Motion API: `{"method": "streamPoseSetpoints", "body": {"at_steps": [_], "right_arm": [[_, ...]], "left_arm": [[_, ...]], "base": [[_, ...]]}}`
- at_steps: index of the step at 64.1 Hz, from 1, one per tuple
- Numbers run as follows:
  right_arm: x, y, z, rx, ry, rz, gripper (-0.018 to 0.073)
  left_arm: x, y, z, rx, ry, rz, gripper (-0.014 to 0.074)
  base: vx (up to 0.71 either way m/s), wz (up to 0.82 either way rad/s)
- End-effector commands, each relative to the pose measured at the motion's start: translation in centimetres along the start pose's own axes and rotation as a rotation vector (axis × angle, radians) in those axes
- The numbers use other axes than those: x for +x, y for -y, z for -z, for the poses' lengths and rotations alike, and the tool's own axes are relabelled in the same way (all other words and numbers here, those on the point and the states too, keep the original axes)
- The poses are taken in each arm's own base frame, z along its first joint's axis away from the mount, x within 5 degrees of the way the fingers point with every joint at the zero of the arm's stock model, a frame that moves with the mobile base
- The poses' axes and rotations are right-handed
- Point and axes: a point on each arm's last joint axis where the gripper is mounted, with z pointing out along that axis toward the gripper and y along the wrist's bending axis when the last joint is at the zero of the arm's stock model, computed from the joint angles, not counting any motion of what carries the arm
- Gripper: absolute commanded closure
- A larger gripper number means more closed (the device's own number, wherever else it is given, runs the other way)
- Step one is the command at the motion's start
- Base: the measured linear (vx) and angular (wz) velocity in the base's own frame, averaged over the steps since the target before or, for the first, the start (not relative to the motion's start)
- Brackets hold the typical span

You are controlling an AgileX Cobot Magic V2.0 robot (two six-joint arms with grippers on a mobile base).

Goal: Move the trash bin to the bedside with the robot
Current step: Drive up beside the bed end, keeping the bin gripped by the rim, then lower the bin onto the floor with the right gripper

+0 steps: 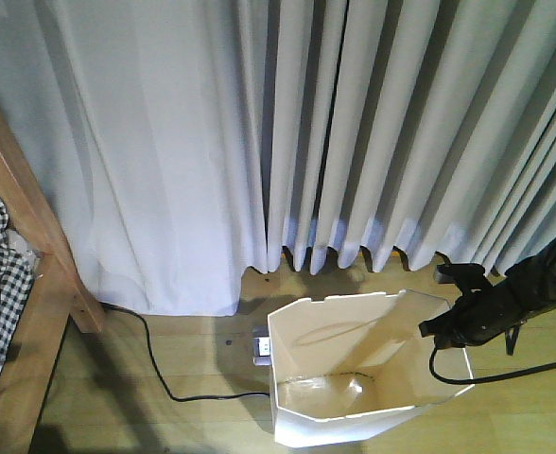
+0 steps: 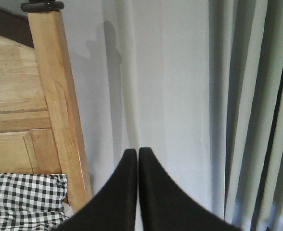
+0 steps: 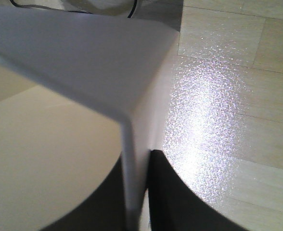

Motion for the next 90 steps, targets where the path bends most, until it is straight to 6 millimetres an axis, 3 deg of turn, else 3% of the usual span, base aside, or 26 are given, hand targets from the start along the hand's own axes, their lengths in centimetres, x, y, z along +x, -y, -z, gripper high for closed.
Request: {"method": "streamPoseSetpoints", "body": {"at_steps": [1, 28, 48, 67, 82, 90], "right_arm": [[-2.0, -1.3, 2.6, -0.120, 0.070, -0.001, 0.0563], [-2.4, -0.9, 2.4, -0.094, 0.083, 0.005, 0.0563], [-2.8, 0.3, -1.0, -0.084, 0.056, -0.091, 0.0563], [-2.2, 1.4, -5.4, -0.111, 0.015, -0.147, 0.0563], [-2.2, 1.7, -8.7, -0.188, -0.004, -0.165, 0.0561], [-2.5, 1.2, -10.1, -0.165, -0.035, -0.091, 0.0561]], "left_arm": [[-1.4, 0.0, 0.2, 0.005, 0.098, 0.009, 0.0603], [-1.4, 0.0, 0.2, 0.005, 0.098, 0.009, 0.0603], [-1.4, 0.0, 0.2, 0.005, 0.098, 0.009, 0.0603], [-1.4, 0.0, 0.2, 0.005, 0.098, 0.009, 0.0603], [-1.4, 0.0, 0.2, 0.005, 0.098, 0.009, 0.0603], [-1.4, 0.0, 0.2, 0.005, 0.098, 0.009, 0.0603]], "base": [[0.00, 0.00], [0.00, -0.01], [0.00, 0.00], [0.00, 0.00], [0.00, 0.00], [0.00, 0.00]]}}
